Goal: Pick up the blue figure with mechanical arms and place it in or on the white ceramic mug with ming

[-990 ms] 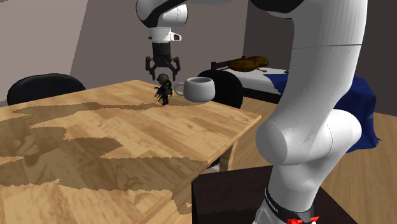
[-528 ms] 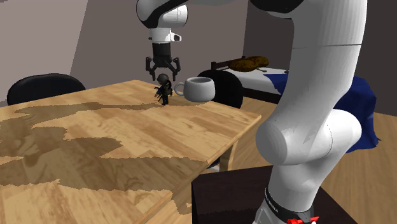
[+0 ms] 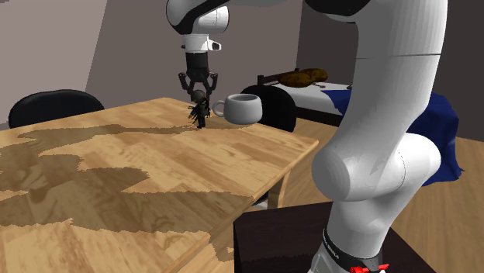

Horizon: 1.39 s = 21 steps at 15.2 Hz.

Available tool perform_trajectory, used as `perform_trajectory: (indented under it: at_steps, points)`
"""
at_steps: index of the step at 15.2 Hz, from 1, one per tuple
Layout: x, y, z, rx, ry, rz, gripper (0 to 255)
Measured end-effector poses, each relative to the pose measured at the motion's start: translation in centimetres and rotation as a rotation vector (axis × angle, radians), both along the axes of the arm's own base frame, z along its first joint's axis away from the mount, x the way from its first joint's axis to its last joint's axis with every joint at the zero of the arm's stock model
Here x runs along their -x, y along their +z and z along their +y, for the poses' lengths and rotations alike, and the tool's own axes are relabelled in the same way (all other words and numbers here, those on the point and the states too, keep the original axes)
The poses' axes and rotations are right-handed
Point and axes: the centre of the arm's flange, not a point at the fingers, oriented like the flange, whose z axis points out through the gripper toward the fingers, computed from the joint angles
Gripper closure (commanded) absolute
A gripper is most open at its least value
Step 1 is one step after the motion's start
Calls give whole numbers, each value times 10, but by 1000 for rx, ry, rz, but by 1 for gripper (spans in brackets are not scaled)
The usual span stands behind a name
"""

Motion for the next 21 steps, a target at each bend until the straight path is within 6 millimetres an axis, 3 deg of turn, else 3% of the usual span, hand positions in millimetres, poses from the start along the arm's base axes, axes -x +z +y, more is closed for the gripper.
perform_trajectory:
  at_steps: [6,21]
  points:
    - [0,15,0,0,0,0,255]
    - [0,94,0,0,0,0,255]
